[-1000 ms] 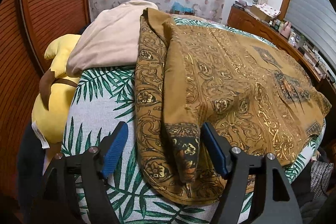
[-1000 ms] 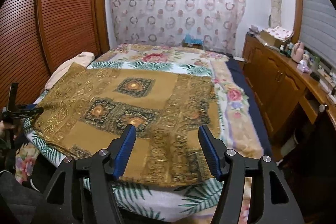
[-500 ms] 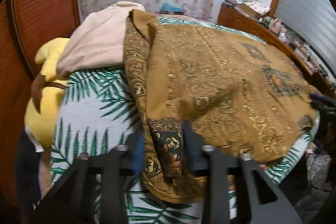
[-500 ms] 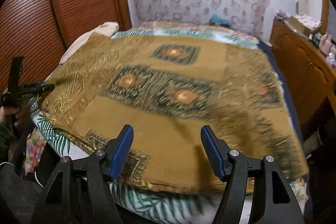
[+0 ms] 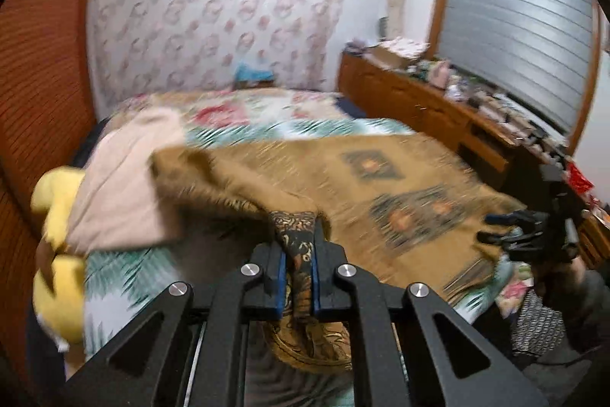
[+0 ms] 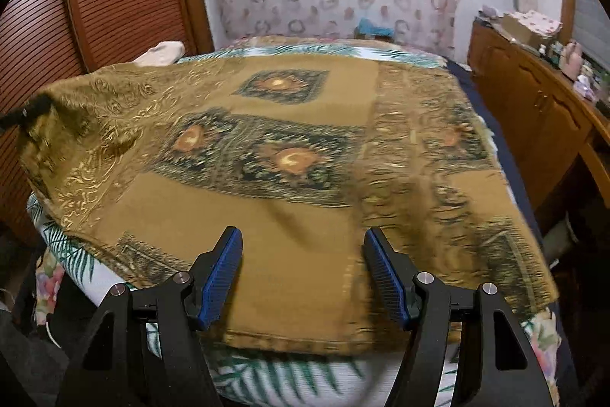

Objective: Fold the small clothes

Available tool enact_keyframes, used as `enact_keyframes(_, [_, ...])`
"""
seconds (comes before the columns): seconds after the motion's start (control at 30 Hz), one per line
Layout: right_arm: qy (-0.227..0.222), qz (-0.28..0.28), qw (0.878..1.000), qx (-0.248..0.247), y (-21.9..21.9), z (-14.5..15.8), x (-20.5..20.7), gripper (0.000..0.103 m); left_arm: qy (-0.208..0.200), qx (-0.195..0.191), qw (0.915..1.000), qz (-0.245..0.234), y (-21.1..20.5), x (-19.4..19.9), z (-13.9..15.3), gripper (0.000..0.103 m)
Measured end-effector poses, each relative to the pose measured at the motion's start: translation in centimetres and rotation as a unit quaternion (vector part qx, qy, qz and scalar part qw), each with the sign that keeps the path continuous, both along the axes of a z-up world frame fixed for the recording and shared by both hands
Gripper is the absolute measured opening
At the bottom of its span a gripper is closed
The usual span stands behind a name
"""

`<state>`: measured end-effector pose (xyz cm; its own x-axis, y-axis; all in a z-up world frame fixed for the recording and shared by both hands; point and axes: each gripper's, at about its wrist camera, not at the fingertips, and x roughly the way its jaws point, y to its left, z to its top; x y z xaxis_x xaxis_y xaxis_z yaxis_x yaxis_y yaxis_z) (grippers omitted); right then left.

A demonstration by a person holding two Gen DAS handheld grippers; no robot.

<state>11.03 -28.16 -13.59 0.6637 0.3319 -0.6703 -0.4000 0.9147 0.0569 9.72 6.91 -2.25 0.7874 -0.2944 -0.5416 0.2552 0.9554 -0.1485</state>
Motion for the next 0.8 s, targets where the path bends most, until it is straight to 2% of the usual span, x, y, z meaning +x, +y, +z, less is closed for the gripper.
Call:
enact_keyframes(0.17, [-0.012, -0.028, 0.999, 0.022, -2.4, 0.5, -0.1, 0.068, -0.016, -0.004, 0.9980, -0.062, -5.1, 2.3, 2.6, 0.010])
enact_keyframes(0.37, [-0.022, -0.034, 0.999, 0.030, -3.9, 0.8, -1.5, 0.068, -0.025, 0.007, 0.9927, -0.118, -11.0, 4.5, 4.5, 0.010])
enact_keyframes(0.8, [-0.026, -0.054, 0.997, 0.050, -6.9, 1.0, -3.2, 0.068, -0.037, 0.029, 0.9755, -0.215, -20.4, 5.5, 7.8, 0.010])
